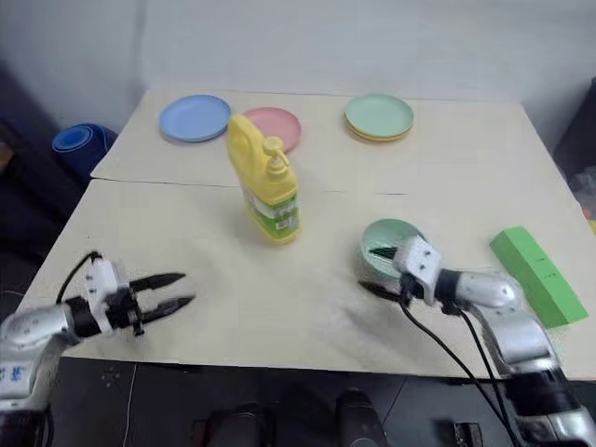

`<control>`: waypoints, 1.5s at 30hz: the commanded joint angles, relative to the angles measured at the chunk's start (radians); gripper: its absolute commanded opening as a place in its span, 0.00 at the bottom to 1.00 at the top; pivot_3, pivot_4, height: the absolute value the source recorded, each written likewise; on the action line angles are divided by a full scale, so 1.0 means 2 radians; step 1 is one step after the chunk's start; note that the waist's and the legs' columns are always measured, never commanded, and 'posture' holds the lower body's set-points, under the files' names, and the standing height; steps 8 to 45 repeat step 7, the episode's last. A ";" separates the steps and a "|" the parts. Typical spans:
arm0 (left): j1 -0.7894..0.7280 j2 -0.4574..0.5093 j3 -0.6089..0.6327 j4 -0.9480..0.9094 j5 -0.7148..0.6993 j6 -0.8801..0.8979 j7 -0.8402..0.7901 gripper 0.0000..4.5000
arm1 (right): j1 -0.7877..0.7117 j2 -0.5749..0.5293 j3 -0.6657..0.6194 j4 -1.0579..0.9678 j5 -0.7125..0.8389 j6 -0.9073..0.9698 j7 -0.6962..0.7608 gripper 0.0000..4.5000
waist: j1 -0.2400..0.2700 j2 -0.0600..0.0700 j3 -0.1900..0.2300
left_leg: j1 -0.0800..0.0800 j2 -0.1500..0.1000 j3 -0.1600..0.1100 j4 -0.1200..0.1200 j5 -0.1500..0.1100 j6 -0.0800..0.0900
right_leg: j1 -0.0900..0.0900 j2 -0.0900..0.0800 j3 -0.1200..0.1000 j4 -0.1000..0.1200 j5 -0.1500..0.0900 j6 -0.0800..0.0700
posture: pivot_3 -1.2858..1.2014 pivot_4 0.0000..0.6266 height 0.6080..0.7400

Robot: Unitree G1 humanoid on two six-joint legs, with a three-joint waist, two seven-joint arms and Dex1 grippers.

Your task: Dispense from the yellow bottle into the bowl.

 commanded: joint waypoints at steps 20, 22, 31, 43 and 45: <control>0.067 -0.038 0.004 -0.004 0.052 -0.119 0.059 0.76 | 0.132 0.008 -0.084 0.051 0.008 -0.190 0.062 1.00 | 0.007 -0.001 0.001 | 0.006 0.000 0.002 0.000 0.000 0.001 | 0.010 0.000 -0.001 -0.008 0.001 0.000 | 0.52 0.24 1.00; 0.067 -0.038 0.004 -0.004 0.052 -0.119 0.059 0.76 | 0.132 0.008 -0.084 0.051 0.008 -0.190 0.062 1.00 | 0.007 -0.001 0.001 | 0.006 0.000 0.002 0.000 0.000 0.001 | 0.010 0.000 -0.001 -0.008 0.001 0.000 | 0.52 0.24 1.00; 0.067 -0.038 0.004 -0.004 0.052 -0.119 0.059 0.76 | 0.132 0.008 -0.084 0.051 0.008 -0.190 0.062 1.00 | 0.007 -0.001 0.001 | 0.006 0.000 0.002 0.000 0.000 0.001 | 0.010 0.000 -0.001 -0.008 0.001 0.000 | 0.52 0.24 1.00; 0.067 -0.038 0.004 -0.004 0.052 -0.119 0.059 0.76 | 0.132 0.008 -0.084 0.051 0.008 -0.190 0.062 1.00 | 0.007 -0.001 0.001 | 0.006 0.000 0.002 0.000 0.000 0.001 | 0.010 0.000 -0.001 -0.008 0.001 0.000 | 0.52 0.24 1.00; 0.067 -0.038 0.004 -0.004 0.052 -0.119 0.059 0.76 | 0.132 0.008 -0.084 0.051 0.008 -0.190 0.062 1.00 | 0.007 -0.001 0.001 | 0.006 0.000 0.002 0.000 0.000 0.001 | 0.010 0.000 -0.001 -0.008 0.001 0.000 | 0.52 0.24 1.00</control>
